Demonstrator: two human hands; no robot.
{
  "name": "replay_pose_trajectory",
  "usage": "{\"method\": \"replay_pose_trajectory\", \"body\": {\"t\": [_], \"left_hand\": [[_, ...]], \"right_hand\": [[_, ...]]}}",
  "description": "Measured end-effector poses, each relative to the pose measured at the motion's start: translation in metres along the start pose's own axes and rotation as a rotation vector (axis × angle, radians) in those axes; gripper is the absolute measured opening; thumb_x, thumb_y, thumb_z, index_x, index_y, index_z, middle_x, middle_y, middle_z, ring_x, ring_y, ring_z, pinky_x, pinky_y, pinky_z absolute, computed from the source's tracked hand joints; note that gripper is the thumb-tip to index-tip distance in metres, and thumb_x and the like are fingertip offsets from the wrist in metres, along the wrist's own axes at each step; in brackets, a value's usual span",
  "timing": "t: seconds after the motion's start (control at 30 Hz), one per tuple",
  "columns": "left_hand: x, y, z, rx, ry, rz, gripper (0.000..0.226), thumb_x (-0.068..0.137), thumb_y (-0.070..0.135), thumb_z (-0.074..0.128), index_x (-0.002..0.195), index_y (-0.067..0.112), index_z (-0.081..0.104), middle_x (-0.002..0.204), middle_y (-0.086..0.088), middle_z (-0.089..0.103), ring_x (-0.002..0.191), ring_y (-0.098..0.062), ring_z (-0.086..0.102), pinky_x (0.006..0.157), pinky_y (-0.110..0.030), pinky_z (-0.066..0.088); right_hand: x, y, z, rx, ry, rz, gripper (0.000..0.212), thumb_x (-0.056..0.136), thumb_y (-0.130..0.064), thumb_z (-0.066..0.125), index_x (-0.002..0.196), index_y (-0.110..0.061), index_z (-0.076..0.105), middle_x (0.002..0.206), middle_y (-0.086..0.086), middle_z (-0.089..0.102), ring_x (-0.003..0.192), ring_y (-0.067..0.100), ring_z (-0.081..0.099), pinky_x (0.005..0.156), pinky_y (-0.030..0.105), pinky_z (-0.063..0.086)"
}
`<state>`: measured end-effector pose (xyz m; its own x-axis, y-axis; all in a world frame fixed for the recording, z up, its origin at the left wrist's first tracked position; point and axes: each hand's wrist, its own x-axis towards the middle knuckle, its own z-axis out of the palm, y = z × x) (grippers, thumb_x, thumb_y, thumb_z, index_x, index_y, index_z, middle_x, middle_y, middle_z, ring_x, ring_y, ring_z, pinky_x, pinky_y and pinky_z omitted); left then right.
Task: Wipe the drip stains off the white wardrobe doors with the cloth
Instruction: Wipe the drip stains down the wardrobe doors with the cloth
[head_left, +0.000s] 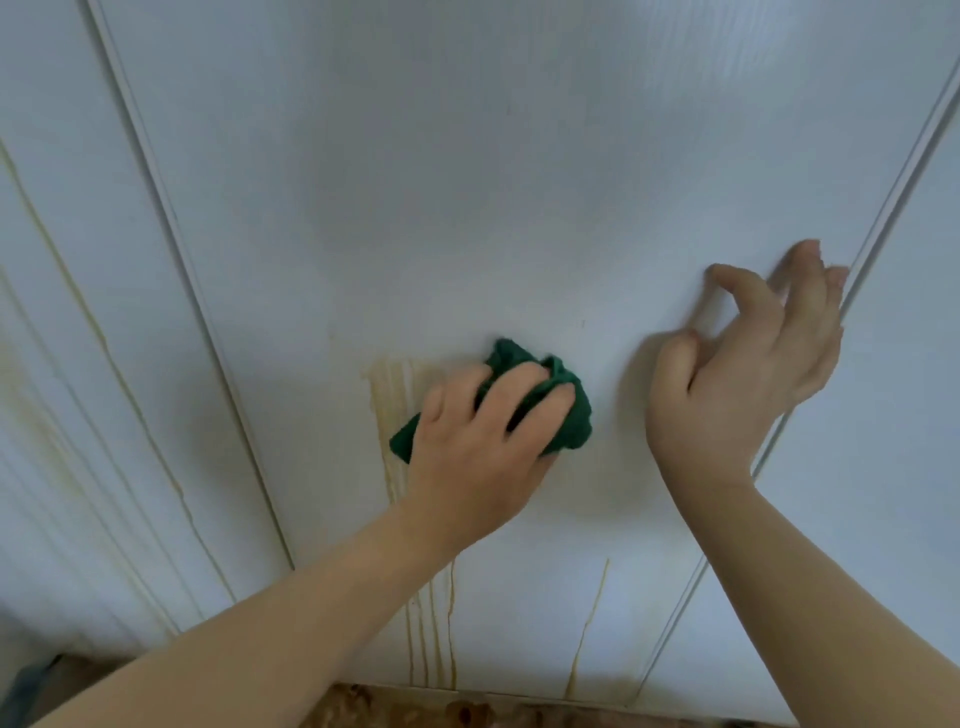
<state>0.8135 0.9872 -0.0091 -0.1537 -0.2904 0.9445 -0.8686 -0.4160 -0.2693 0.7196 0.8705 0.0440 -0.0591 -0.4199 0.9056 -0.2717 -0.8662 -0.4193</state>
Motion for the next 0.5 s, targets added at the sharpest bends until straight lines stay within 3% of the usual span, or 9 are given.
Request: {"method": "replay_pose_trajectory", "body": {"t": [0.1,0.27,0.33,0.43,0.5], "left_hand": [[0.018,-0.043,-0.017,0.054,0.078,-0.092,0.037,0.085,0.040,0.061,0.114,0.020,0.050,0.118,-0.002,0.046,0.099,-0.029,0.047,0.086,-0.037,0.036],[0.016,-0.067,-0.007,-0.015,0.174,-0.230,0.039,0.085,0.041,0.059,0.115,0.017,0.050,0.116,-0.006,0.046,0.096,-0.034,0.051,0.090,-0.032,0.033],[-0.018,-0.057,-0.002,-0.067,0.104,-0.081,0.037,0.084,0.041,0.058,0.113,0.019,0.052,0.115,-0.005,0.048,0.097,-0.031,0.049,0.087,-0.036,0.036],[-0.065,-0.055,-0.007,-0.044,-0.130,0.277,0.039,0.073,0.034,0.066,0.108,0.026,0.054,0.112,0.003,0.049,0.093,-0.025,0.046,0.077,-0.036,0.037],[-0.066,-0.063,-0.018,-0.031,-0.170,0.309,0.036,0.075,0.031,0.066,0.108,0.025,0.054,0.113,0.003,0.050,0.094,-0.025,0.047,0.078,-0.035,0.038]], "right_hand": [[-0.005,-0.017,0.014,0.094,-0.020,-0.147,0.045,0.069,-0.005,0.043,0.111,-0.019,0.044,0.136,0.022,0.044,0.134,0.030,0.027,0.109,0.045,0.008],[-0.006,-0.029,0.033,0.076,0.018,-0.317,0.043,0.070,-0.002,0.045,0.110,-0.017,0.046,0.132,0.019,0.051,0.131,0.029,0.031,0.108,0.045,0.010],[-0.009,-0.024,0.038,0.022,0.055,-0.359,0.038,0.074,-0.002,0.045,0.109,-0.016,0.050,0.132,0.017,0.051,0.131,0.032,0.032,0.111,0.044,0.009],[-0.013,-0.014,0.042,-0.016,0.083,-0.441,0.033,0.079,-0.004,0.046,0.108,-0.015,0.053,0.135,0.012,0.045,0.132,0.033,0.028,0.115,0.039,0.004],[-0.013,-0.010,0.043,-0.030,0.091,-0.466,0.031,0.080,-0.005,0.046,0.108,-0.015,0.054,0.135,0.011,0.044,0.132,0.033,0.028,0.115,0.039,0.003]]}}
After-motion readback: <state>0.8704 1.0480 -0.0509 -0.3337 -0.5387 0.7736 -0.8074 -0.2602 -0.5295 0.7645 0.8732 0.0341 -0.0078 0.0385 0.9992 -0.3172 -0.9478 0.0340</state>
